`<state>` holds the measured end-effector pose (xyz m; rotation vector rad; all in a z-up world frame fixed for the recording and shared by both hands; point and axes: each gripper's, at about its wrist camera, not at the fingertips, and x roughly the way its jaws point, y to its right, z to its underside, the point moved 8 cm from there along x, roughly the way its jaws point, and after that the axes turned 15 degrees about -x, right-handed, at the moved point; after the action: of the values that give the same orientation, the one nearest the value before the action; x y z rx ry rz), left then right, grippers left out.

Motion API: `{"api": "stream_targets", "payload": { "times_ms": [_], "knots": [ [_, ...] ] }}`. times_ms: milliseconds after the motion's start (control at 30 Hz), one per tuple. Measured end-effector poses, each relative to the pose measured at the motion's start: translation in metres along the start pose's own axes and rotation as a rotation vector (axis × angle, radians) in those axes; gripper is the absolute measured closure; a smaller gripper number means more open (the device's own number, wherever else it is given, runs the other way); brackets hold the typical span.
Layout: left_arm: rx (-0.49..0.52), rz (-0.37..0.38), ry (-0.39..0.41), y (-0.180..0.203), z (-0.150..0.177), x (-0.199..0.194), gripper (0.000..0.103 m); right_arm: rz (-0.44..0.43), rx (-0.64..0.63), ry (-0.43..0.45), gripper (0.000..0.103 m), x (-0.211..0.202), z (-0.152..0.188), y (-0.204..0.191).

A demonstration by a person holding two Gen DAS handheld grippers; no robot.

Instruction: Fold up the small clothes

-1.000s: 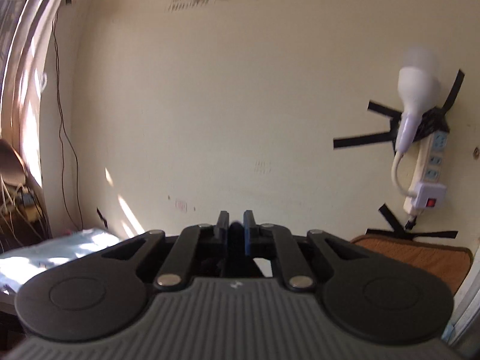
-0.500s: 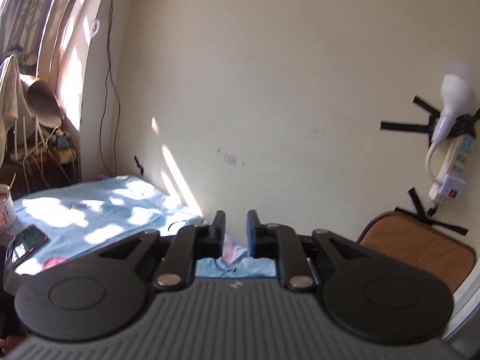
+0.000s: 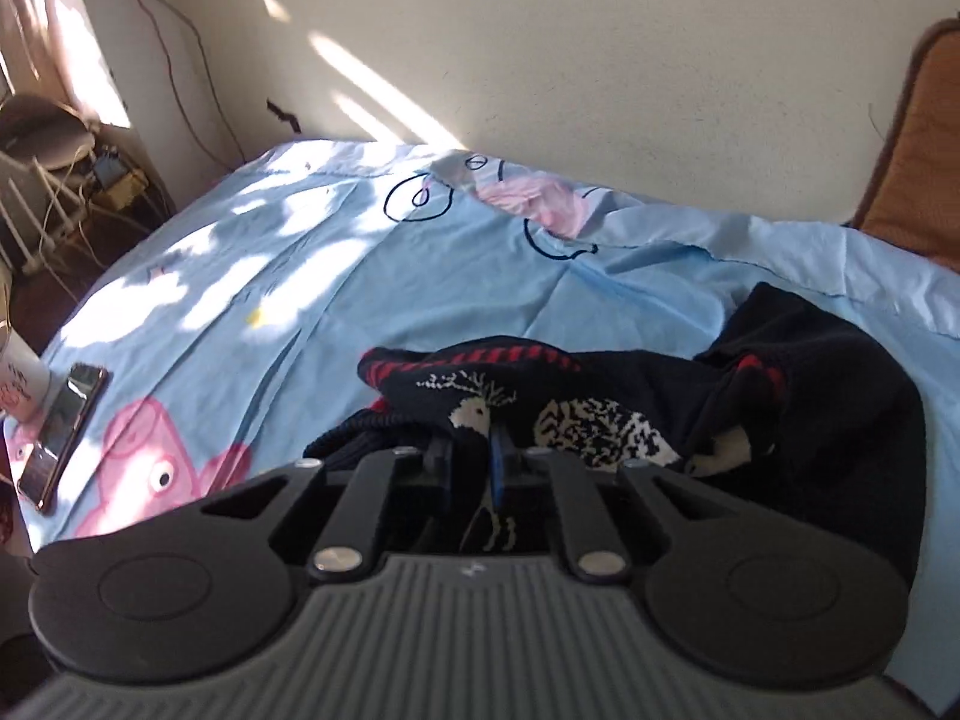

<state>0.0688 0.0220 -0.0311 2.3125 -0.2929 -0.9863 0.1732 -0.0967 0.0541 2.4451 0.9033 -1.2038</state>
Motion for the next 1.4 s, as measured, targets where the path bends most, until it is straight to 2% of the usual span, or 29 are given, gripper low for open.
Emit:
{"api": "stream_targets", "payload": {
  "times_ms": [133,167,200,233,267,300,333,367,400,433,467,500,533,600,633,733,767,833,867,933,967,1000,1100,1233,1300,1400],
  "knots": [
    [0.085,-0.016,0.001,0.027,-0.002,0.033,0.032,0.024,0.102,0.040,0.090,-0.011,-0.006,0.027],
    [0.112,-0.022,0.010,0.034,-0.002,0.039,0.035,0.021,0.118,0.042,0.090,-0.008,-0.010,0.033],
    [0.142,-0.024,0.025,0.043,-0.004,0.045,0.043,0.017,0.143,0.048,0.090,-0.007,-0.009,0.037],
    [0.166,-0.025,0.040,0.049,-0.005,0.049,0.048,0.017,0.162,0.054,0.090,-0.016,0.003,0.043],
    [0.190,-0.024,0.048,0.055,-0.006,0.053,0.069,0.018,0.169,0.056,0.090,-0.011,0.003,0.047],
    [0.207,-0.028,0.048,0.058,-0.007,0.057,0.094,0.020,0.176,0.066,0.090,-0.031,0.024,0.059],
    [0.211,-0.051,0.045,0.056,-0.008,0.061,0.094,0.020,0.181,0.069,0.090,-0.026,0.023,0.063],
    [0.204,-0.062,0.049,0.054,-0.008,0.061,0.094,0.020,0.189,0.073,0.090,-0.006,0.000,0.062],
    [0.200,-0.061,0.051,0.051,-0.008,0.059,0.095,0.022,0.197,0.082,0.090,0.001,-0.007,0.063],
    [0.193,-0.062,0.063,0.046,-0.008,0.051,0.095,0.030,0.205,0.102,0.092,-0.024,0.016,0.088],
    [0.185,-0.054,0.078,0.042,-0.009,0.041,0.095,0.038,0.206,0.106,0.095,-0.008,-0.001,0.089],
    [0.166,-0.035,0.095,0.036,-0.012,0.027,0.095,0.054,0.213,0.116,0.096,-0.006,-0.002,0.093],
    [0.134,-0.008,0.112,0.030,-0.017,0.011,0.095,0.077,0.215,0.130,0.096,-0.034,0.025,0.094],
    [0.071,0.030,0.166,0.013,-0.033,-0.025,0.095,0.149,0.191,0.130,0.097,-0.045,0.033,0.105],
    [0.036,0.044,0.187,0.004,-0.043,-0.041,0.096,0.188,0.171,0.122,0.097,-0.059,0.049,0.106],
    [-0.057,0.071,0.204,-0.019,-0.073,-0.080,0.098,0.231,0.182,0.132,0.097,-0.069,0.056,0.111],
    [-0.057,0.061,0.228,-0.021,-0.083,-0.090,0.098,0.251,0.177,0.163,0.097,-0.076,0.052,0.110],
    [-0.014,0.047,0.295,-0.014,-0.103,-0.112,0.098,0.292,0.168,0.279,0.097,-0.100,0.036,0.109],
    [0.017,0.062,0.325,-0.004,-0.112,-0.124,0.098,0.317,0.176,0.336,0.097,-0.111,0.025,0.109],
    [0.092,0.094,0.379,0.020,-0.126,-0.146,0.098,0.344,0.180,0.471,0.097,-0.164,0.030,0.117],
    [0.143,0.104,0.420,0.038,-0.133,-0.159,0.098,0.359,0.177,0.513,0.097,-0.173,0.021,0.115],
    [0.175,0.109,0.450,0.049,-0.138,-0.169,0.098,0.381,0.167,0.577,0.097,-0.212,0.049,0.113],
    [0.252,0.150,0.542,0.091,-0.154,-0.207,0.098,0.423,0.143,0.732,0.097,-0.297,0.067,0.113],
    [0.333,0.212,0.690,0.142,-0.168,-0.271,0.098,0.454,0.098,0.907,0.097,-0.370,0.060,0.092],
    [0.370,0.226,0.755,0.163,-0.169,-0.299,0.098,0.468,0.055,0.997,0.097,-0.417,0.072,0.084],
    [0.411,0.231,0.819,0.189,-0.170,-0.323,0.098,0.502,-0.004,1.082,0.097,-0.467,0.075,0.064]
  ]
}}
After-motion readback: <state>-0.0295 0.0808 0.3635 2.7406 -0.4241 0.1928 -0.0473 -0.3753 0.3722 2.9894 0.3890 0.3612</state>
